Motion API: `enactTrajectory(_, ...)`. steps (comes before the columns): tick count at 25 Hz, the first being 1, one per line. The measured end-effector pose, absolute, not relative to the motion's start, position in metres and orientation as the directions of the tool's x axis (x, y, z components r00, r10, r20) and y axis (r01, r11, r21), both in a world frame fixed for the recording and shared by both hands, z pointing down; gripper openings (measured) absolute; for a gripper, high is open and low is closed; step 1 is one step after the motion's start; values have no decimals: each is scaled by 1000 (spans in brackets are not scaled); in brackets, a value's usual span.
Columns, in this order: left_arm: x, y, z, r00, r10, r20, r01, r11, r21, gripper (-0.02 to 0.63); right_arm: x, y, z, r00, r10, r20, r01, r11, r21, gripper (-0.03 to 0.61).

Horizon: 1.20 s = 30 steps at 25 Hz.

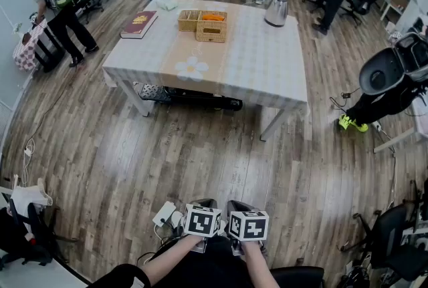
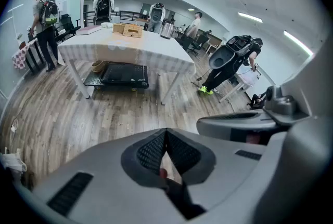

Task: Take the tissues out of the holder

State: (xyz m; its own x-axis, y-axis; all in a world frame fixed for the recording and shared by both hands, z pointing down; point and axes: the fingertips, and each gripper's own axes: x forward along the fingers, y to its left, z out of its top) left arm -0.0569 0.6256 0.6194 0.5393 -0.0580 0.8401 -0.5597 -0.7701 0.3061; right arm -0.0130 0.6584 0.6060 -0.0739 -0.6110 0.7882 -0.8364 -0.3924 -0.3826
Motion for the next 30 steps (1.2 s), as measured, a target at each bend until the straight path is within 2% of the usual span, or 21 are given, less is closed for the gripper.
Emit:
enactTrajectory(4, -85, 630, 608, 566, -37, 824, -541, -771, 337, 6, -44, 655, 603, -62, -605, 793, -862, -368, -349, 14)
enactTrajectory(10, -114, 624, 609, 605, -79, 792, -567, -741, 360, 6, -83, 639, 593, -87, -609, 789, -908, -277, -314, 14)
enactTrajectory(17, -124, 614, 601, 605, -128, 786, -603, -718, 347, 6, -85, 639, 588, -85, -623, 778, -912, -266, -313, 14)
enactTrajectory(30, -128, 612, 622, 549, -109, 828, -633, -701, 328, 6, -70, 639, 604, -144, -656, 741, -863, -283, -419, 14)
